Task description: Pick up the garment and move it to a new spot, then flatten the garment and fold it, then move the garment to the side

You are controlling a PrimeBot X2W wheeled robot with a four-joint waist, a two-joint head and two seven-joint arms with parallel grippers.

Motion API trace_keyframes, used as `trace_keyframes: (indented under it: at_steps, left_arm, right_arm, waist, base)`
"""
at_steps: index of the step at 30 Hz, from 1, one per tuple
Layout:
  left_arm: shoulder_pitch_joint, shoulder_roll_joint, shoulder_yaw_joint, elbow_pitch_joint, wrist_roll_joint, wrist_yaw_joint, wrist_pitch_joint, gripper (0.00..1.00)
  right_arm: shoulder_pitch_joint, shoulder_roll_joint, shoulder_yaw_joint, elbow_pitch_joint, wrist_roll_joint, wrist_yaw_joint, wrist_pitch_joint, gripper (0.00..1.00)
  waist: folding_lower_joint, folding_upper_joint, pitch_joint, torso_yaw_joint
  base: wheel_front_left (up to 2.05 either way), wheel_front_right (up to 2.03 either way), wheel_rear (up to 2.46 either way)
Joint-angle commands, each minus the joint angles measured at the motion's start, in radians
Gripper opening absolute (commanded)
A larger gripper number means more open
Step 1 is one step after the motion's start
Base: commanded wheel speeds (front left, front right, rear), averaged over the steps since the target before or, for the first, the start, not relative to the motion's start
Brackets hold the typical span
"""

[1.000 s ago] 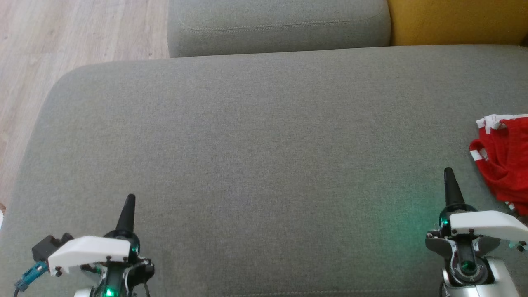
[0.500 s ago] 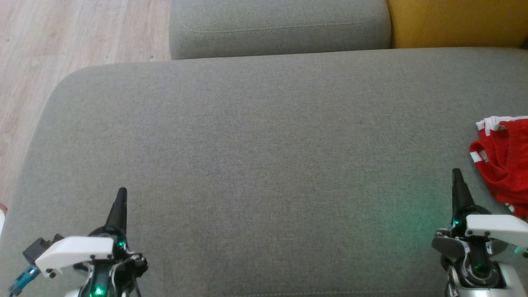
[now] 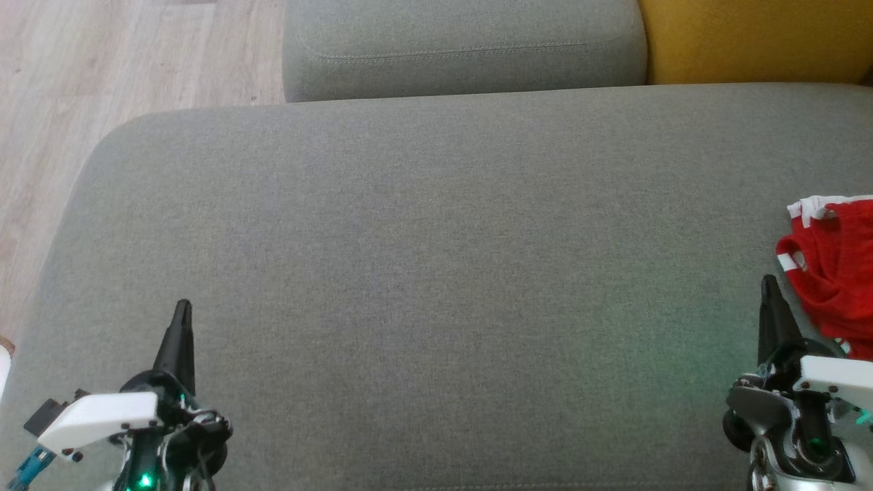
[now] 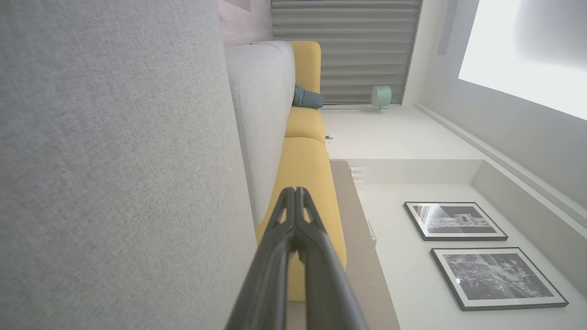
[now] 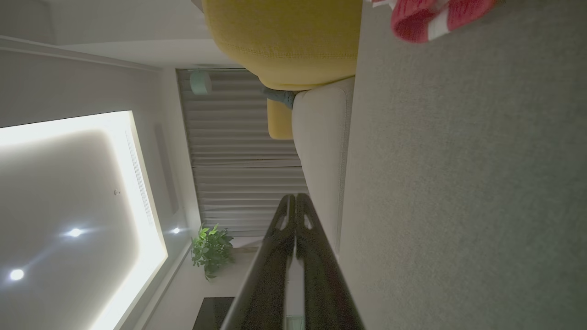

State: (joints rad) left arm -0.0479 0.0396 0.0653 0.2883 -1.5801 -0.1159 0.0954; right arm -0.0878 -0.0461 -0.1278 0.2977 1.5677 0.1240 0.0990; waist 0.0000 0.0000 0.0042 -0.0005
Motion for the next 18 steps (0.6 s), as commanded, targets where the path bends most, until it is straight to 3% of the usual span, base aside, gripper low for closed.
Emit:
trace_keyframes:
  at_steps: [1,18]
  left_arm:
    - [-0.06,0.015,0.043,-0.043,-0.033,-0.015,0.013,0.0]
    - [-0.06,0.014,0.044,-0.043,-0.032,-0.015,0.014,0.0]
  right_arm:
    - [-0.02,-0.004,0.014,-0.053,0.041,0.007,0.014,0.0]
    - [-0.02,-0.004,0.014,-0.053,0.041,0.007,0.014,0.0]
  waist:
    - [0.0,0.0,-0.001,0.0]
    - [0.0,0.0,-0.001,0.0]
  base:
    - [0.0,0.0,0.0]
    - [0.0,0.0,0.0]
